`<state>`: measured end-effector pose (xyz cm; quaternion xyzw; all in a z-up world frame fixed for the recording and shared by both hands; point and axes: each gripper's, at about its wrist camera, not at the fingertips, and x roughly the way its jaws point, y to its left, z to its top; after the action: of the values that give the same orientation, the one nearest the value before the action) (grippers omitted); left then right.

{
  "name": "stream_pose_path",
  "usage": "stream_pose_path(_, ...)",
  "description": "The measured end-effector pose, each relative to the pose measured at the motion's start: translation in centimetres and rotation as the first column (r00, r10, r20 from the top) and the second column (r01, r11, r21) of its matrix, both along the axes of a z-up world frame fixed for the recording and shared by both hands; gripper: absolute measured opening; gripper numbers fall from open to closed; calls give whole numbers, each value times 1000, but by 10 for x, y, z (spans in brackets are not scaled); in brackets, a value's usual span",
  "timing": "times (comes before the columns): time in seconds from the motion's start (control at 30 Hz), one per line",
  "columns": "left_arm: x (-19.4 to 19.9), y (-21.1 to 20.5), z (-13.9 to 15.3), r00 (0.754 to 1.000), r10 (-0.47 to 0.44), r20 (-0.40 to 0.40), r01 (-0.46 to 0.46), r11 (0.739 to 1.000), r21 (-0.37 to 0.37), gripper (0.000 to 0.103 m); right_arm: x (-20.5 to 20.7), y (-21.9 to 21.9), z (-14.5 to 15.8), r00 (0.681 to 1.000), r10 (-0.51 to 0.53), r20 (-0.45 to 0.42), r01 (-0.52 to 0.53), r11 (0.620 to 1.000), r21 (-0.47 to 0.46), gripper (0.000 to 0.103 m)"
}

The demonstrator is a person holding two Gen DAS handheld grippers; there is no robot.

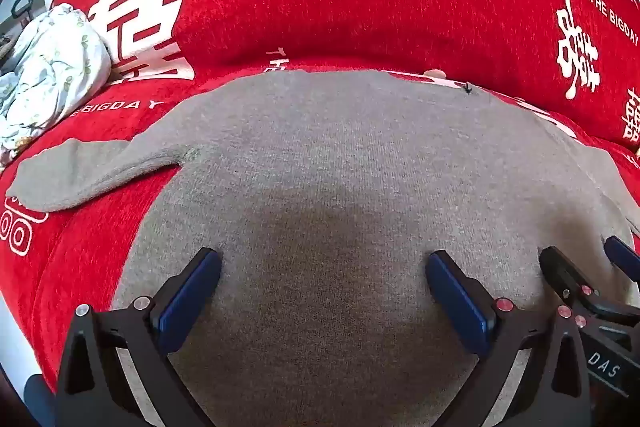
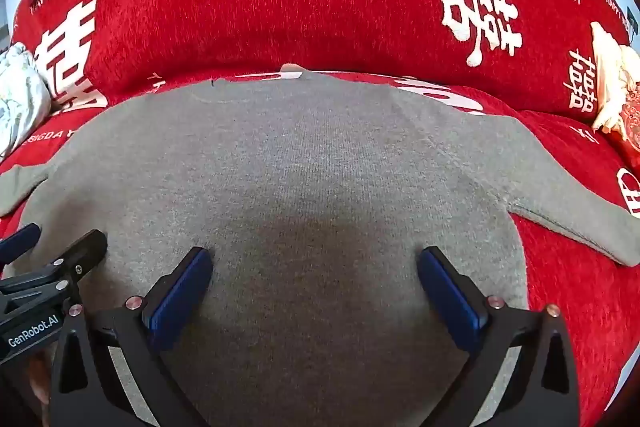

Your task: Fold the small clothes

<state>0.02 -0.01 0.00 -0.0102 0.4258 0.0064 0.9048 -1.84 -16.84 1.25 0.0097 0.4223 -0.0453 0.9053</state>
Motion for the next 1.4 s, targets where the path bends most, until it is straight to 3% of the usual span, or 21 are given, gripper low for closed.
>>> stream_pose_path(0.27, 1, 4, 1, 1000, 10, 1, -10, 1000, 14, 103, -3, 2, 0, 1000, 14, 4, -14, 999, -32, 103)
stream_pose_path(0.47, -1, 1, -1, 1000, 19, -3, -19, 1000, 19, 103, -3, 2, 0, 1000, 11, -18, -11, 1000, 24, 103)
stream_pose_path(0.77, -7, 3, -2, 1000, 13, 21, -13, 1000, 11, 103, -10, 8, 0, 1000, 10, 5, -10, 1000, -9, 103)
stream_pose_path(1.4, -5, 0, 1, 1000, 19, 19, -19, 1000, 11, 103, -8, 3, 3, 1000, 3, -16, -3, 1000, 8, 103)
